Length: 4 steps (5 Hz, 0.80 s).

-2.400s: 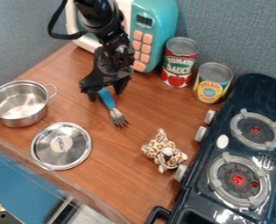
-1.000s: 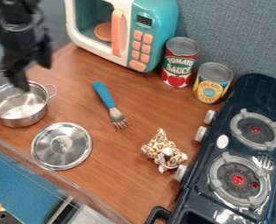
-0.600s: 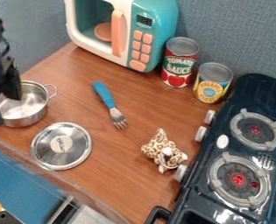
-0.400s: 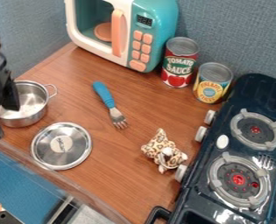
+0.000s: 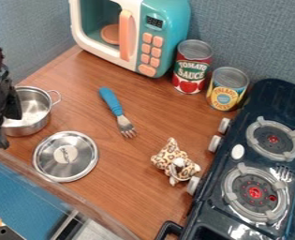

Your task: Take the silver pot and bring it to the right side to the back

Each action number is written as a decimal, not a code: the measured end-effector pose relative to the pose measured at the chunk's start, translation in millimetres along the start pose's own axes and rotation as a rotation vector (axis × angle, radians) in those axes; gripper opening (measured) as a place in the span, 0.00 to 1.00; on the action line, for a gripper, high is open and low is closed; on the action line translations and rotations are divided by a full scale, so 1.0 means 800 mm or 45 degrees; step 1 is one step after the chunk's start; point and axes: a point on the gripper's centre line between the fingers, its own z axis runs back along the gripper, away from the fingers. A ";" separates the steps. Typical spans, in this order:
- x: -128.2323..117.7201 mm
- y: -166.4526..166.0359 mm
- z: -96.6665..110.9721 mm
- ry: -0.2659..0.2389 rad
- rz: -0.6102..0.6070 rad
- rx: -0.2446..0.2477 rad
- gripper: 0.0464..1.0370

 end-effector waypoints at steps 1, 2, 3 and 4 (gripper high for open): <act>0.006 -0.011 -0.016 -0.014 0.029 0.024 0.96; 0.002 -0.019 -0.028 -0.034 0.023 0.032 0.92; 0.001 -0.021 -0.033 -0.027 0.043 0.036 0.62; 0.001 -0.024 -0.032 -0.032 0.028 0.019 0.31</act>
